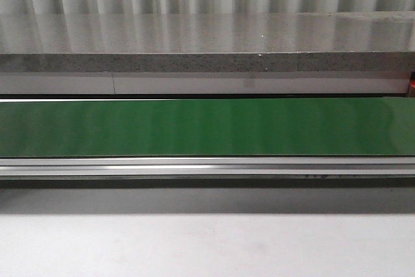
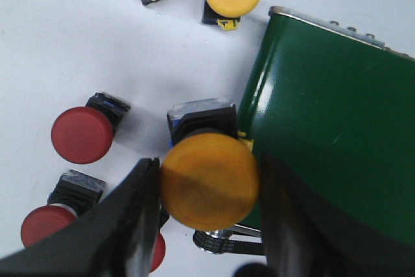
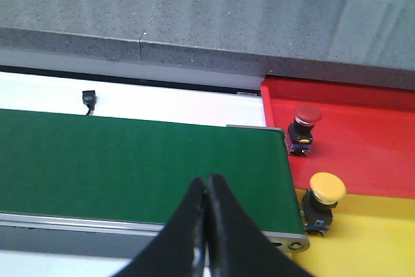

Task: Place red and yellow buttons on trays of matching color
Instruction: 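Lower the left gripper onto a yellow button beside the belt, then grasp the yellow button and set it on the belt with the left gripper, then grasp a red push button from the pile with the left gripper, then set the red button on the belt and open the left gripper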

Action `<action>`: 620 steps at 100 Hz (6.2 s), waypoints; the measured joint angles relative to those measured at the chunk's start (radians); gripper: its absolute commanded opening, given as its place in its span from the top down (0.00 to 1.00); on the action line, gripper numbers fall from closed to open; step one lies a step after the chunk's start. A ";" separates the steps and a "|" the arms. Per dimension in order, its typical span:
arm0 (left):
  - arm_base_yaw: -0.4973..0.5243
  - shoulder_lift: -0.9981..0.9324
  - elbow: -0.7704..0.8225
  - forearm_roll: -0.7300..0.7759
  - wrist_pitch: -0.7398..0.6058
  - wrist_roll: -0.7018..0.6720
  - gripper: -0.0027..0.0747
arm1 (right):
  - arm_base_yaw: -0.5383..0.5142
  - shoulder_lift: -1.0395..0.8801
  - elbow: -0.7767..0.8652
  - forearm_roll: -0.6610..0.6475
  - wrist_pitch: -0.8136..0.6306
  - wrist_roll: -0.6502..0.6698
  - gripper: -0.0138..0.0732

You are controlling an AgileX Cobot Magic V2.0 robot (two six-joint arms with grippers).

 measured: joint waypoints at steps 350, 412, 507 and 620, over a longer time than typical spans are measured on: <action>0.283 0.152 0.213 0.086 -0.011 -0.285 0.26 | 0.000 0.000 0.000 0.000 0.000 0.000 0.92; 0.283 0.165 0.213 0.086 -0.015 -0.288 0.74 | 0.000 0.000 0.000 0.000 0.000 0.000 0.92; -0.014 -0.187 0.114 0.102 0.012 -0.119 0.74 | 0.000 0.000 0.000 0.000 0.000 0.000 0.92; -0.263 0.007 0.086 0.018 0.008 0.019 0.29 | 0.000 0.000 0.000 0.000 0.000 0.000 0.92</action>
